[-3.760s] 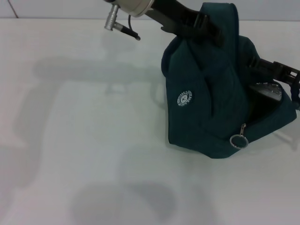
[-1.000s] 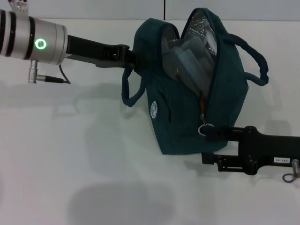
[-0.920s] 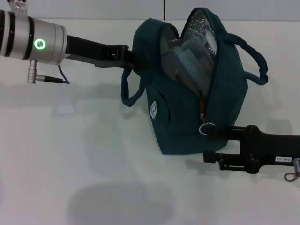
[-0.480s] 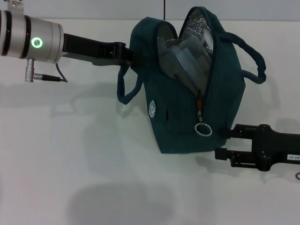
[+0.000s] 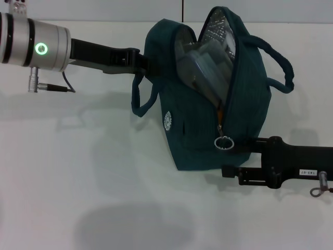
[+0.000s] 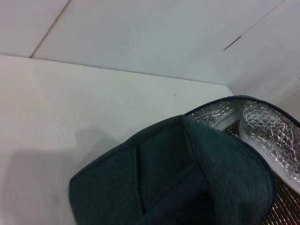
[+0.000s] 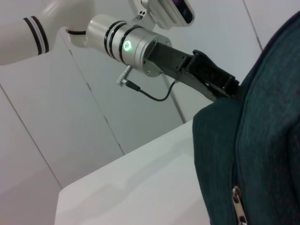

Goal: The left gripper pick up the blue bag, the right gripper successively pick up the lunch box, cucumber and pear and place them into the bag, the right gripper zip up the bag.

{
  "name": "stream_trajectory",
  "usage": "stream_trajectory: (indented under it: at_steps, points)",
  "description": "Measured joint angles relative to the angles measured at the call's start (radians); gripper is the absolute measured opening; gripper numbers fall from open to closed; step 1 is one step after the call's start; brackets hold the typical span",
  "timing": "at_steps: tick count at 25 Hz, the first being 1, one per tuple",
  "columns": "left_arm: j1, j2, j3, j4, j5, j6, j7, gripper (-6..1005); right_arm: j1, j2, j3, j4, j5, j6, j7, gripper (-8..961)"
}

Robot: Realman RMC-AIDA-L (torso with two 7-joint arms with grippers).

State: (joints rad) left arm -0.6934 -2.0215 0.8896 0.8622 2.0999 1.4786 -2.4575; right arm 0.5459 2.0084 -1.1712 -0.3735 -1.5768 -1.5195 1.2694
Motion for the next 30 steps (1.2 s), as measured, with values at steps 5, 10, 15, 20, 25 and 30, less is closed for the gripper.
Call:
stream_trajectory:
  at_steps: [5, 10, 15, 20, 25, 30]
  points:
    - [0.008, 0.001, 0.000, 0.000, 0.000, 0.000, 0.002, 41, -0.001, 0.003, 0.003, 0.000, 0.007, 0.012, -0.001, 657]
    - [0.009, 0.000, 0.000, 0.000, 0.000, -0.001, 0.005, 41, 0.004, 0.012, 0.002, -0.001, 0.012, 0.054, -0.007, 651]
    - [0.009, -0.003, 0.000, 0.000, 0.000, -0.002, 0.012, 41, 0.048, 0.019, -0.008, 0.027, 0.022, 0.057, -0.008, 645]
    - [0.013, -0.006, -0.005, 0.000, 0.000, 0.000, 0.022, 41, 0.065, 0.020, -0.029, 0.045, 0.064, 0.058, -0.008, 640]
    - [0.020, -0.008, -0.012, 0.000, -0.002, 0.002, 0.027, 41, 0.065, 0.019, -0.032, 0.044, 0.086, 0.060, -0.007, 634]
    - [0.021, -0.008, -0.012, 0.000, -0.002, 0.003, 0.028, 41, 0.065, 0.019, -0.033, 0.052, 0.090, 0.079, 0.000, 631]
